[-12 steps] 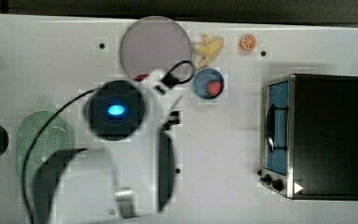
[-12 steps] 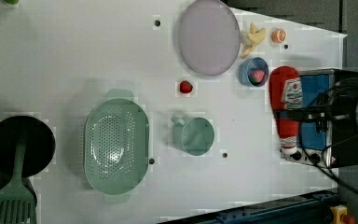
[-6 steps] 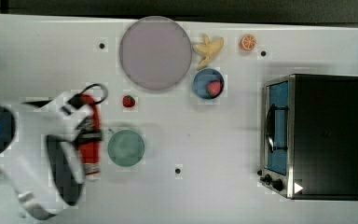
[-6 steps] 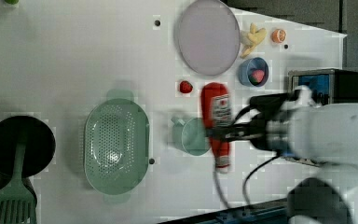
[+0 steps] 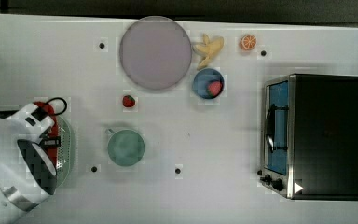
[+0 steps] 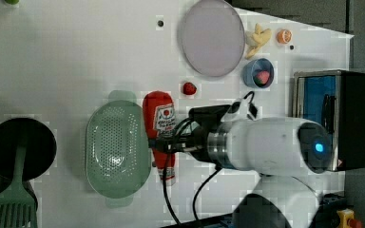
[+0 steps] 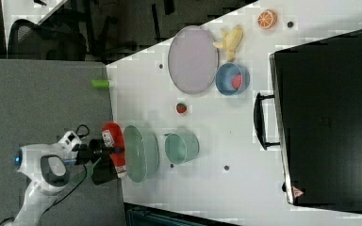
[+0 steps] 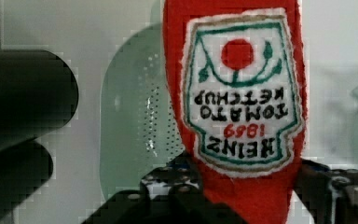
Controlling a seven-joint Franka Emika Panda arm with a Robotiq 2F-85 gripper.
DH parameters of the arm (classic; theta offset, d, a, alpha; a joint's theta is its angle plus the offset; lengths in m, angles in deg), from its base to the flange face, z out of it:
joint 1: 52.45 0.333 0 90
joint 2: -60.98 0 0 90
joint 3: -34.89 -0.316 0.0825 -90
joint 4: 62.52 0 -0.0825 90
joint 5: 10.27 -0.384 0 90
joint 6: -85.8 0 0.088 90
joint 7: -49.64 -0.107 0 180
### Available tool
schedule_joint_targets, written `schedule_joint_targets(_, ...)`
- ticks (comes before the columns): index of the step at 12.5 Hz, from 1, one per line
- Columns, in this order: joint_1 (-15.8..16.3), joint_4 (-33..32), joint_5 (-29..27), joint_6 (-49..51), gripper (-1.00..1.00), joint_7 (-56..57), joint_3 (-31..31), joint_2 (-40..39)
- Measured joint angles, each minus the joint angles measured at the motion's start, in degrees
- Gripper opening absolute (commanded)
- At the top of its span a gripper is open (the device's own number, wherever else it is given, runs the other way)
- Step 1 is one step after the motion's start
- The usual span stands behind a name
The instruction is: Pick Ketchup from the table and place it in strainer.
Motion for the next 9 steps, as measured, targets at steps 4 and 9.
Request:
schedule_joint_targets(4, 1.27, -0.22, 0.17, -7.81, 0.18, -6.07, 0.64, -7.62)
schedule_joint_targets(9, 3.14, 0.34, 0.79, -14.69, 0.88, -7.86, 1.90, -12.10)
